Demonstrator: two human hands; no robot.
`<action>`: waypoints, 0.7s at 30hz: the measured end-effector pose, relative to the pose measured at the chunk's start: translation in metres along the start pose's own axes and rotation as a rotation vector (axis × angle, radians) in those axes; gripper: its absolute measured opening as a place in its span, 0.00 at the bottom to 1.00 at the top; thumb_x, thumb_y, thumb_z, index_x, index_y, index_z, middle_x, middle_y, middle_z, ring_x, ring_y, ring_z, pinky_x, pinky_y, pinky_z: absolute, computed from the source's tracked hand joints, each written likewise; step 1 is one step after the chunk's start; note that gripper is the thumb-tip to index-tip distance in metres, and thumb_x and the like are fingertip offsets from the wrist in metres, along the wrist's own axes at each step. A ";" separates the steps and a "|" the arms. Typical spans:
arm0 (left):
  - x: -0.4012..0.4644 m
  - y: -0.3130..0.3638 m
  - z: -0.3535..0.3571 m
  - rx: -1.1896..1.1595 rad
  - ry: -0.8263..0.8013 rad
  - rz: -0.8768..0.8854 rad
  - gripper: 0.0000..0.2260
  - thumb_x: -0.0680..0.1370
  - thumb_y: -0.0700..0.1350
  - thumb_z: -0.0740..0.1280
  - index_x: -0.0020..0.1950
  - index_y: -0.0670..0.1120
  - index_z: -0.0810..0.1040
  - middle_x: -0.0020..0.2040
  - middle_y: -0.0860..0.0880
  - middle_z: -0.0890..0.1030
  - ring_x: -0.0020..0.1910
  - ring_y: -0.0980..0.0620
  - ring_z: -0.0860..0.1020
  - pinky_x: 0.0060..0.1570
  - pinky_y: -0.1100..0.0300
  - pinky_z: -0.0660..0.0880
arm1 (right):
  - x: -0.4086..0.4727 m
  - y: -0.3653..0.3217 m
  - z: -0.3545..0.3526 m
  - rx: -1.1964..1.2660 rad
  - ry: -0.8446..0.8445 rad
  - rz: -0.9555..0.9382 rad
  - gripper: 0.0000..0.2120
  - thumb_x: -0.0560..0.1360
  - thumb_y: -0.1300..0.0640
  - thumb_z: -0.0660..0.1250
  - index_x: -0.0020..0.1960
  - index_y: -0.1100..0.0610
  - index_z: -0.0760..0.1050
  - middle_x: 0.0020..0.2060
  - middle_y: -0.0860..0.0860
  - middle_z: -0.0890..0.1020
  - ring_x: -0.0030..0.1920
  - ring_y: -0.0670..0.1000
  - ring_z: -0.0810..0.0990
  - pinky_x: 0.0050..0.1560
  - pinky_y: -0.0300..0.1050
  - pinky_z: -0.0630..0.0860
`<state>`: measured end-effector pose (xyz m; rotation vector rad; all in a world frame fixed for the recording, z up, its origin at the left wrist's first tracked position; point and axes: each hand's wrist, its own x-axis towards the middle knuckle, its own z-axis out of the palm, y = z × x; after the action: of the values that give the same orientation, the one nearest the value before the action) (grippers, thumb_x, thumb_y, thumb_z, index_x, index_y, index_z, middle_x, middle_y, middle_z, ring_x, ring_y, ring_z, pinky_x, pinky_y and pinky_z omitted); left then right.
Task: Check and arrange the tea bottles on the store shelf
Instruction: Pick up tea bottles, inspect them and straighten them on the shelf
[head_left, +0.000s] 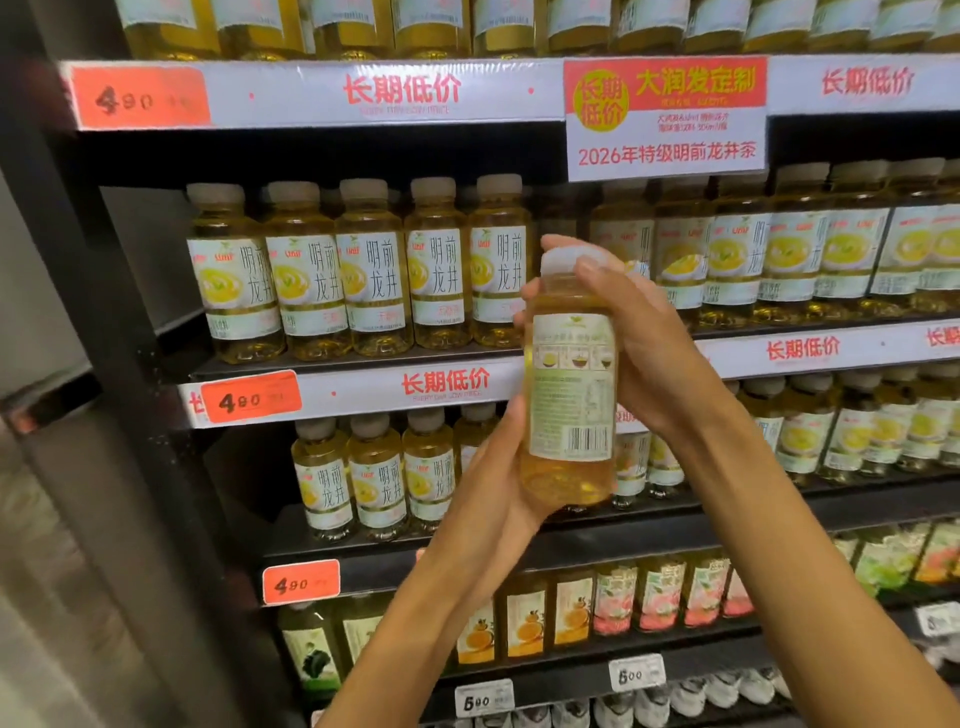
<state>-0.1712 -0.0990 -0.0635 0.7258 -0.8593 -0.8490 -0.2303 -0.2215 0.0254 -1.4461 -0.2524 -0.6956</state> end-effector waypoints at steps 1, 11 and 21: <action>0.000 -0.001 0.001 0.074 0.042 0.031 0.24 0.78 0.57 0.58 0.71 0.50 0.68 0.66 0.45 0.77 0.65 0.46 0.75 0.65 0.43 0.71 | -0.001 -0.001 0.001 -0.090 0.047 -0.030 0.14 0.78 0.55 0.60 0.63 0.53 0.72 0.47 0.53 0.84 0.50 0.53 0.83 0.50 0.44 0.80; 0.010 -0.008 0.020 -0.153 -0.046 -0.144 0.31 0.77 0.65 0.55 0.60 0.39 0.76 0.44 0.42 0.80 0.39 0.49 0.80 0.38 0.58 0.78 | -0.009 -0.013 -0.013 0.134 -0.065 0.065 0.18 0.78 0.48 0.55 0.64 0.52 0.73 0.53 0.56 0.83 0.57 0.57 0.80 0.57 0.51 0.78; 0.031 -0.028 0.044 0.325 0.140 0.027 0.29 0.74 0.68 0.58 0.69 0.53 0.72 0.63 0.50 0.79 0.65 0.51 0.75 0.66 0.45 0.70 | -0.010 -0.024 -0.048 -0.236 0.140 -0.032 0.14 0.71 0.47 0.69 0.55 0.50 0.79 0.46 0.51 0.85 0.48 0.49 0.84 0.42 0.39 0.80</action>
<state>-0.2069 -0.1483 -0.0552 1.0430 -0.8887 -0.6319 -0.2638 -0.2643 0.0322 -1.6118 -0.0860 -0.8711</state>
